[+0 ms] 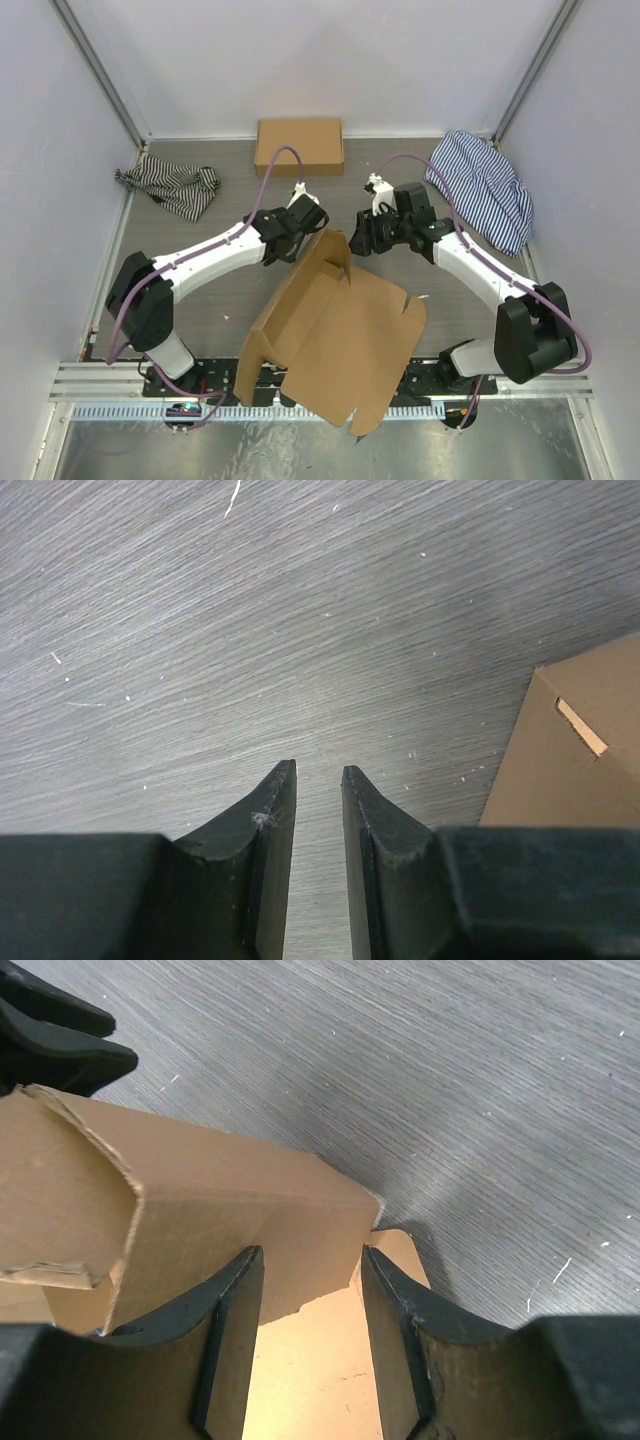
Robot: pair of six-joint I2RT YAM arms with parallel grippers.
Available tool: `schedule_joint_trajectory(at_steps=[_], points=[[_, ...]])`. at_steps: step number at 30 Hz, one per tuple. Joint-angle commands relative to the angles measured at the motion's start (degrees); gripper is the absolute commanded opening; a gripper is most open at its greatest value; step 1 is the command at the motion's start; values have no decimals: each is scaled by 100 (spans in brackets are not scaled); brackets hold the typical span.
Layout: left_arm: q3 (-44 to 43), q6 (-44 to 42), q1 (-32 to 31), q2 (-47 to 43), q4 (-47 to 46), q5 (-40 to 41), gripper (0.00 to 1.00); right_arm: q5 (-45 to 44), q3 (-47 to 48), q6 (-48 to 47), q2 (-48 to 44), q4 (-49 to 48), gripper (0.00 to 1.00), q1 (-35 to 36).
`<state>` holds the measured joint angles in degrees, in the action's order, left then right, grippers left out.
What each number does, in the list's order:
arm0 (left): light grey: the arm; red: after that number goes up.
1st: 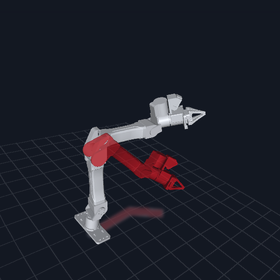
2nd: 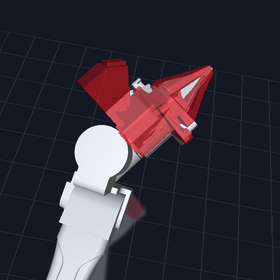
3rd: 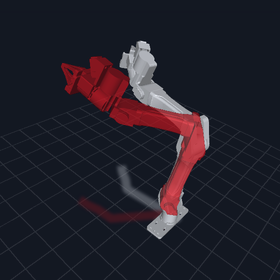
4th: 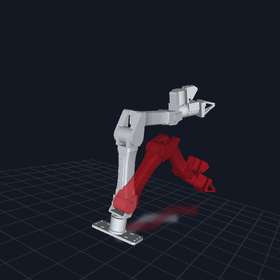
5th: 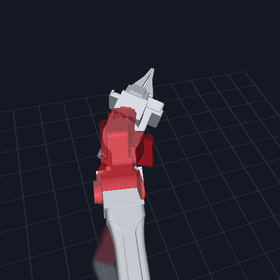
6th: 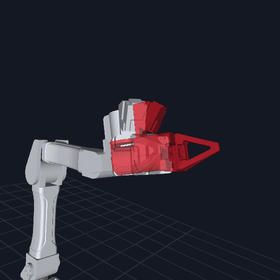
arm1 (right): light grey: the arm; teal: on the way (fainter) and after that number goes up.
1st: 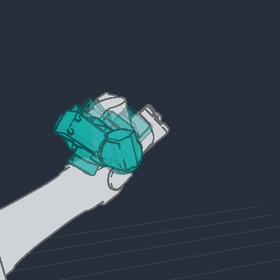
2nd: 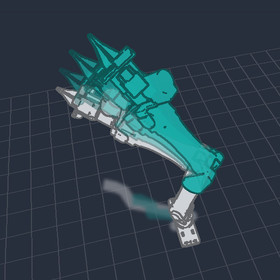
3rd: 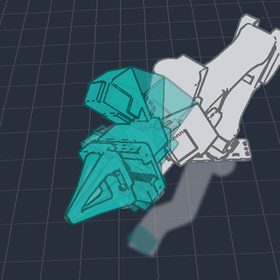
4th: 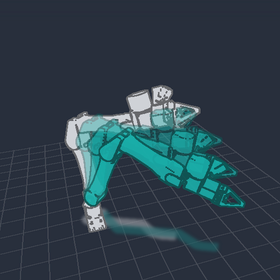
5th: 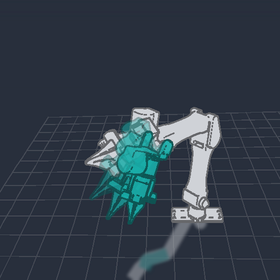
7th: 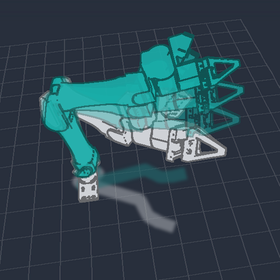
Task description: Fold the paper box
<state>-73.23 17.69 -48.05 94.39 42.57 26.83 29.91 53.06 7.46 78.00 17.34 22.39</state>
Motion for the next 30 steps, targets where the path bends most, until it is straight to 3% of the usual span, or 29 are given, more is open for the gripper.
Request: schedule_joint_trajectory(at_steps=[1, 10, 23, 30], points=[[-312, 103, -52, -66, 436, 323, 33, 47, -149, 22, -91, -641, 50, 28], [-617, 202, -281, -230, 1147, 741, 33, 119, -273, 127, 116, -962, 50, 28], [-1705, 470, -860, 312, 2458, 1545, 35, 155, -433, 197, 186, -1118, 49, 32], [-1838, 891, -1203, 618, 2843, 1728, 34, 210, -524, 207, 187, -1204, 49, 24]])
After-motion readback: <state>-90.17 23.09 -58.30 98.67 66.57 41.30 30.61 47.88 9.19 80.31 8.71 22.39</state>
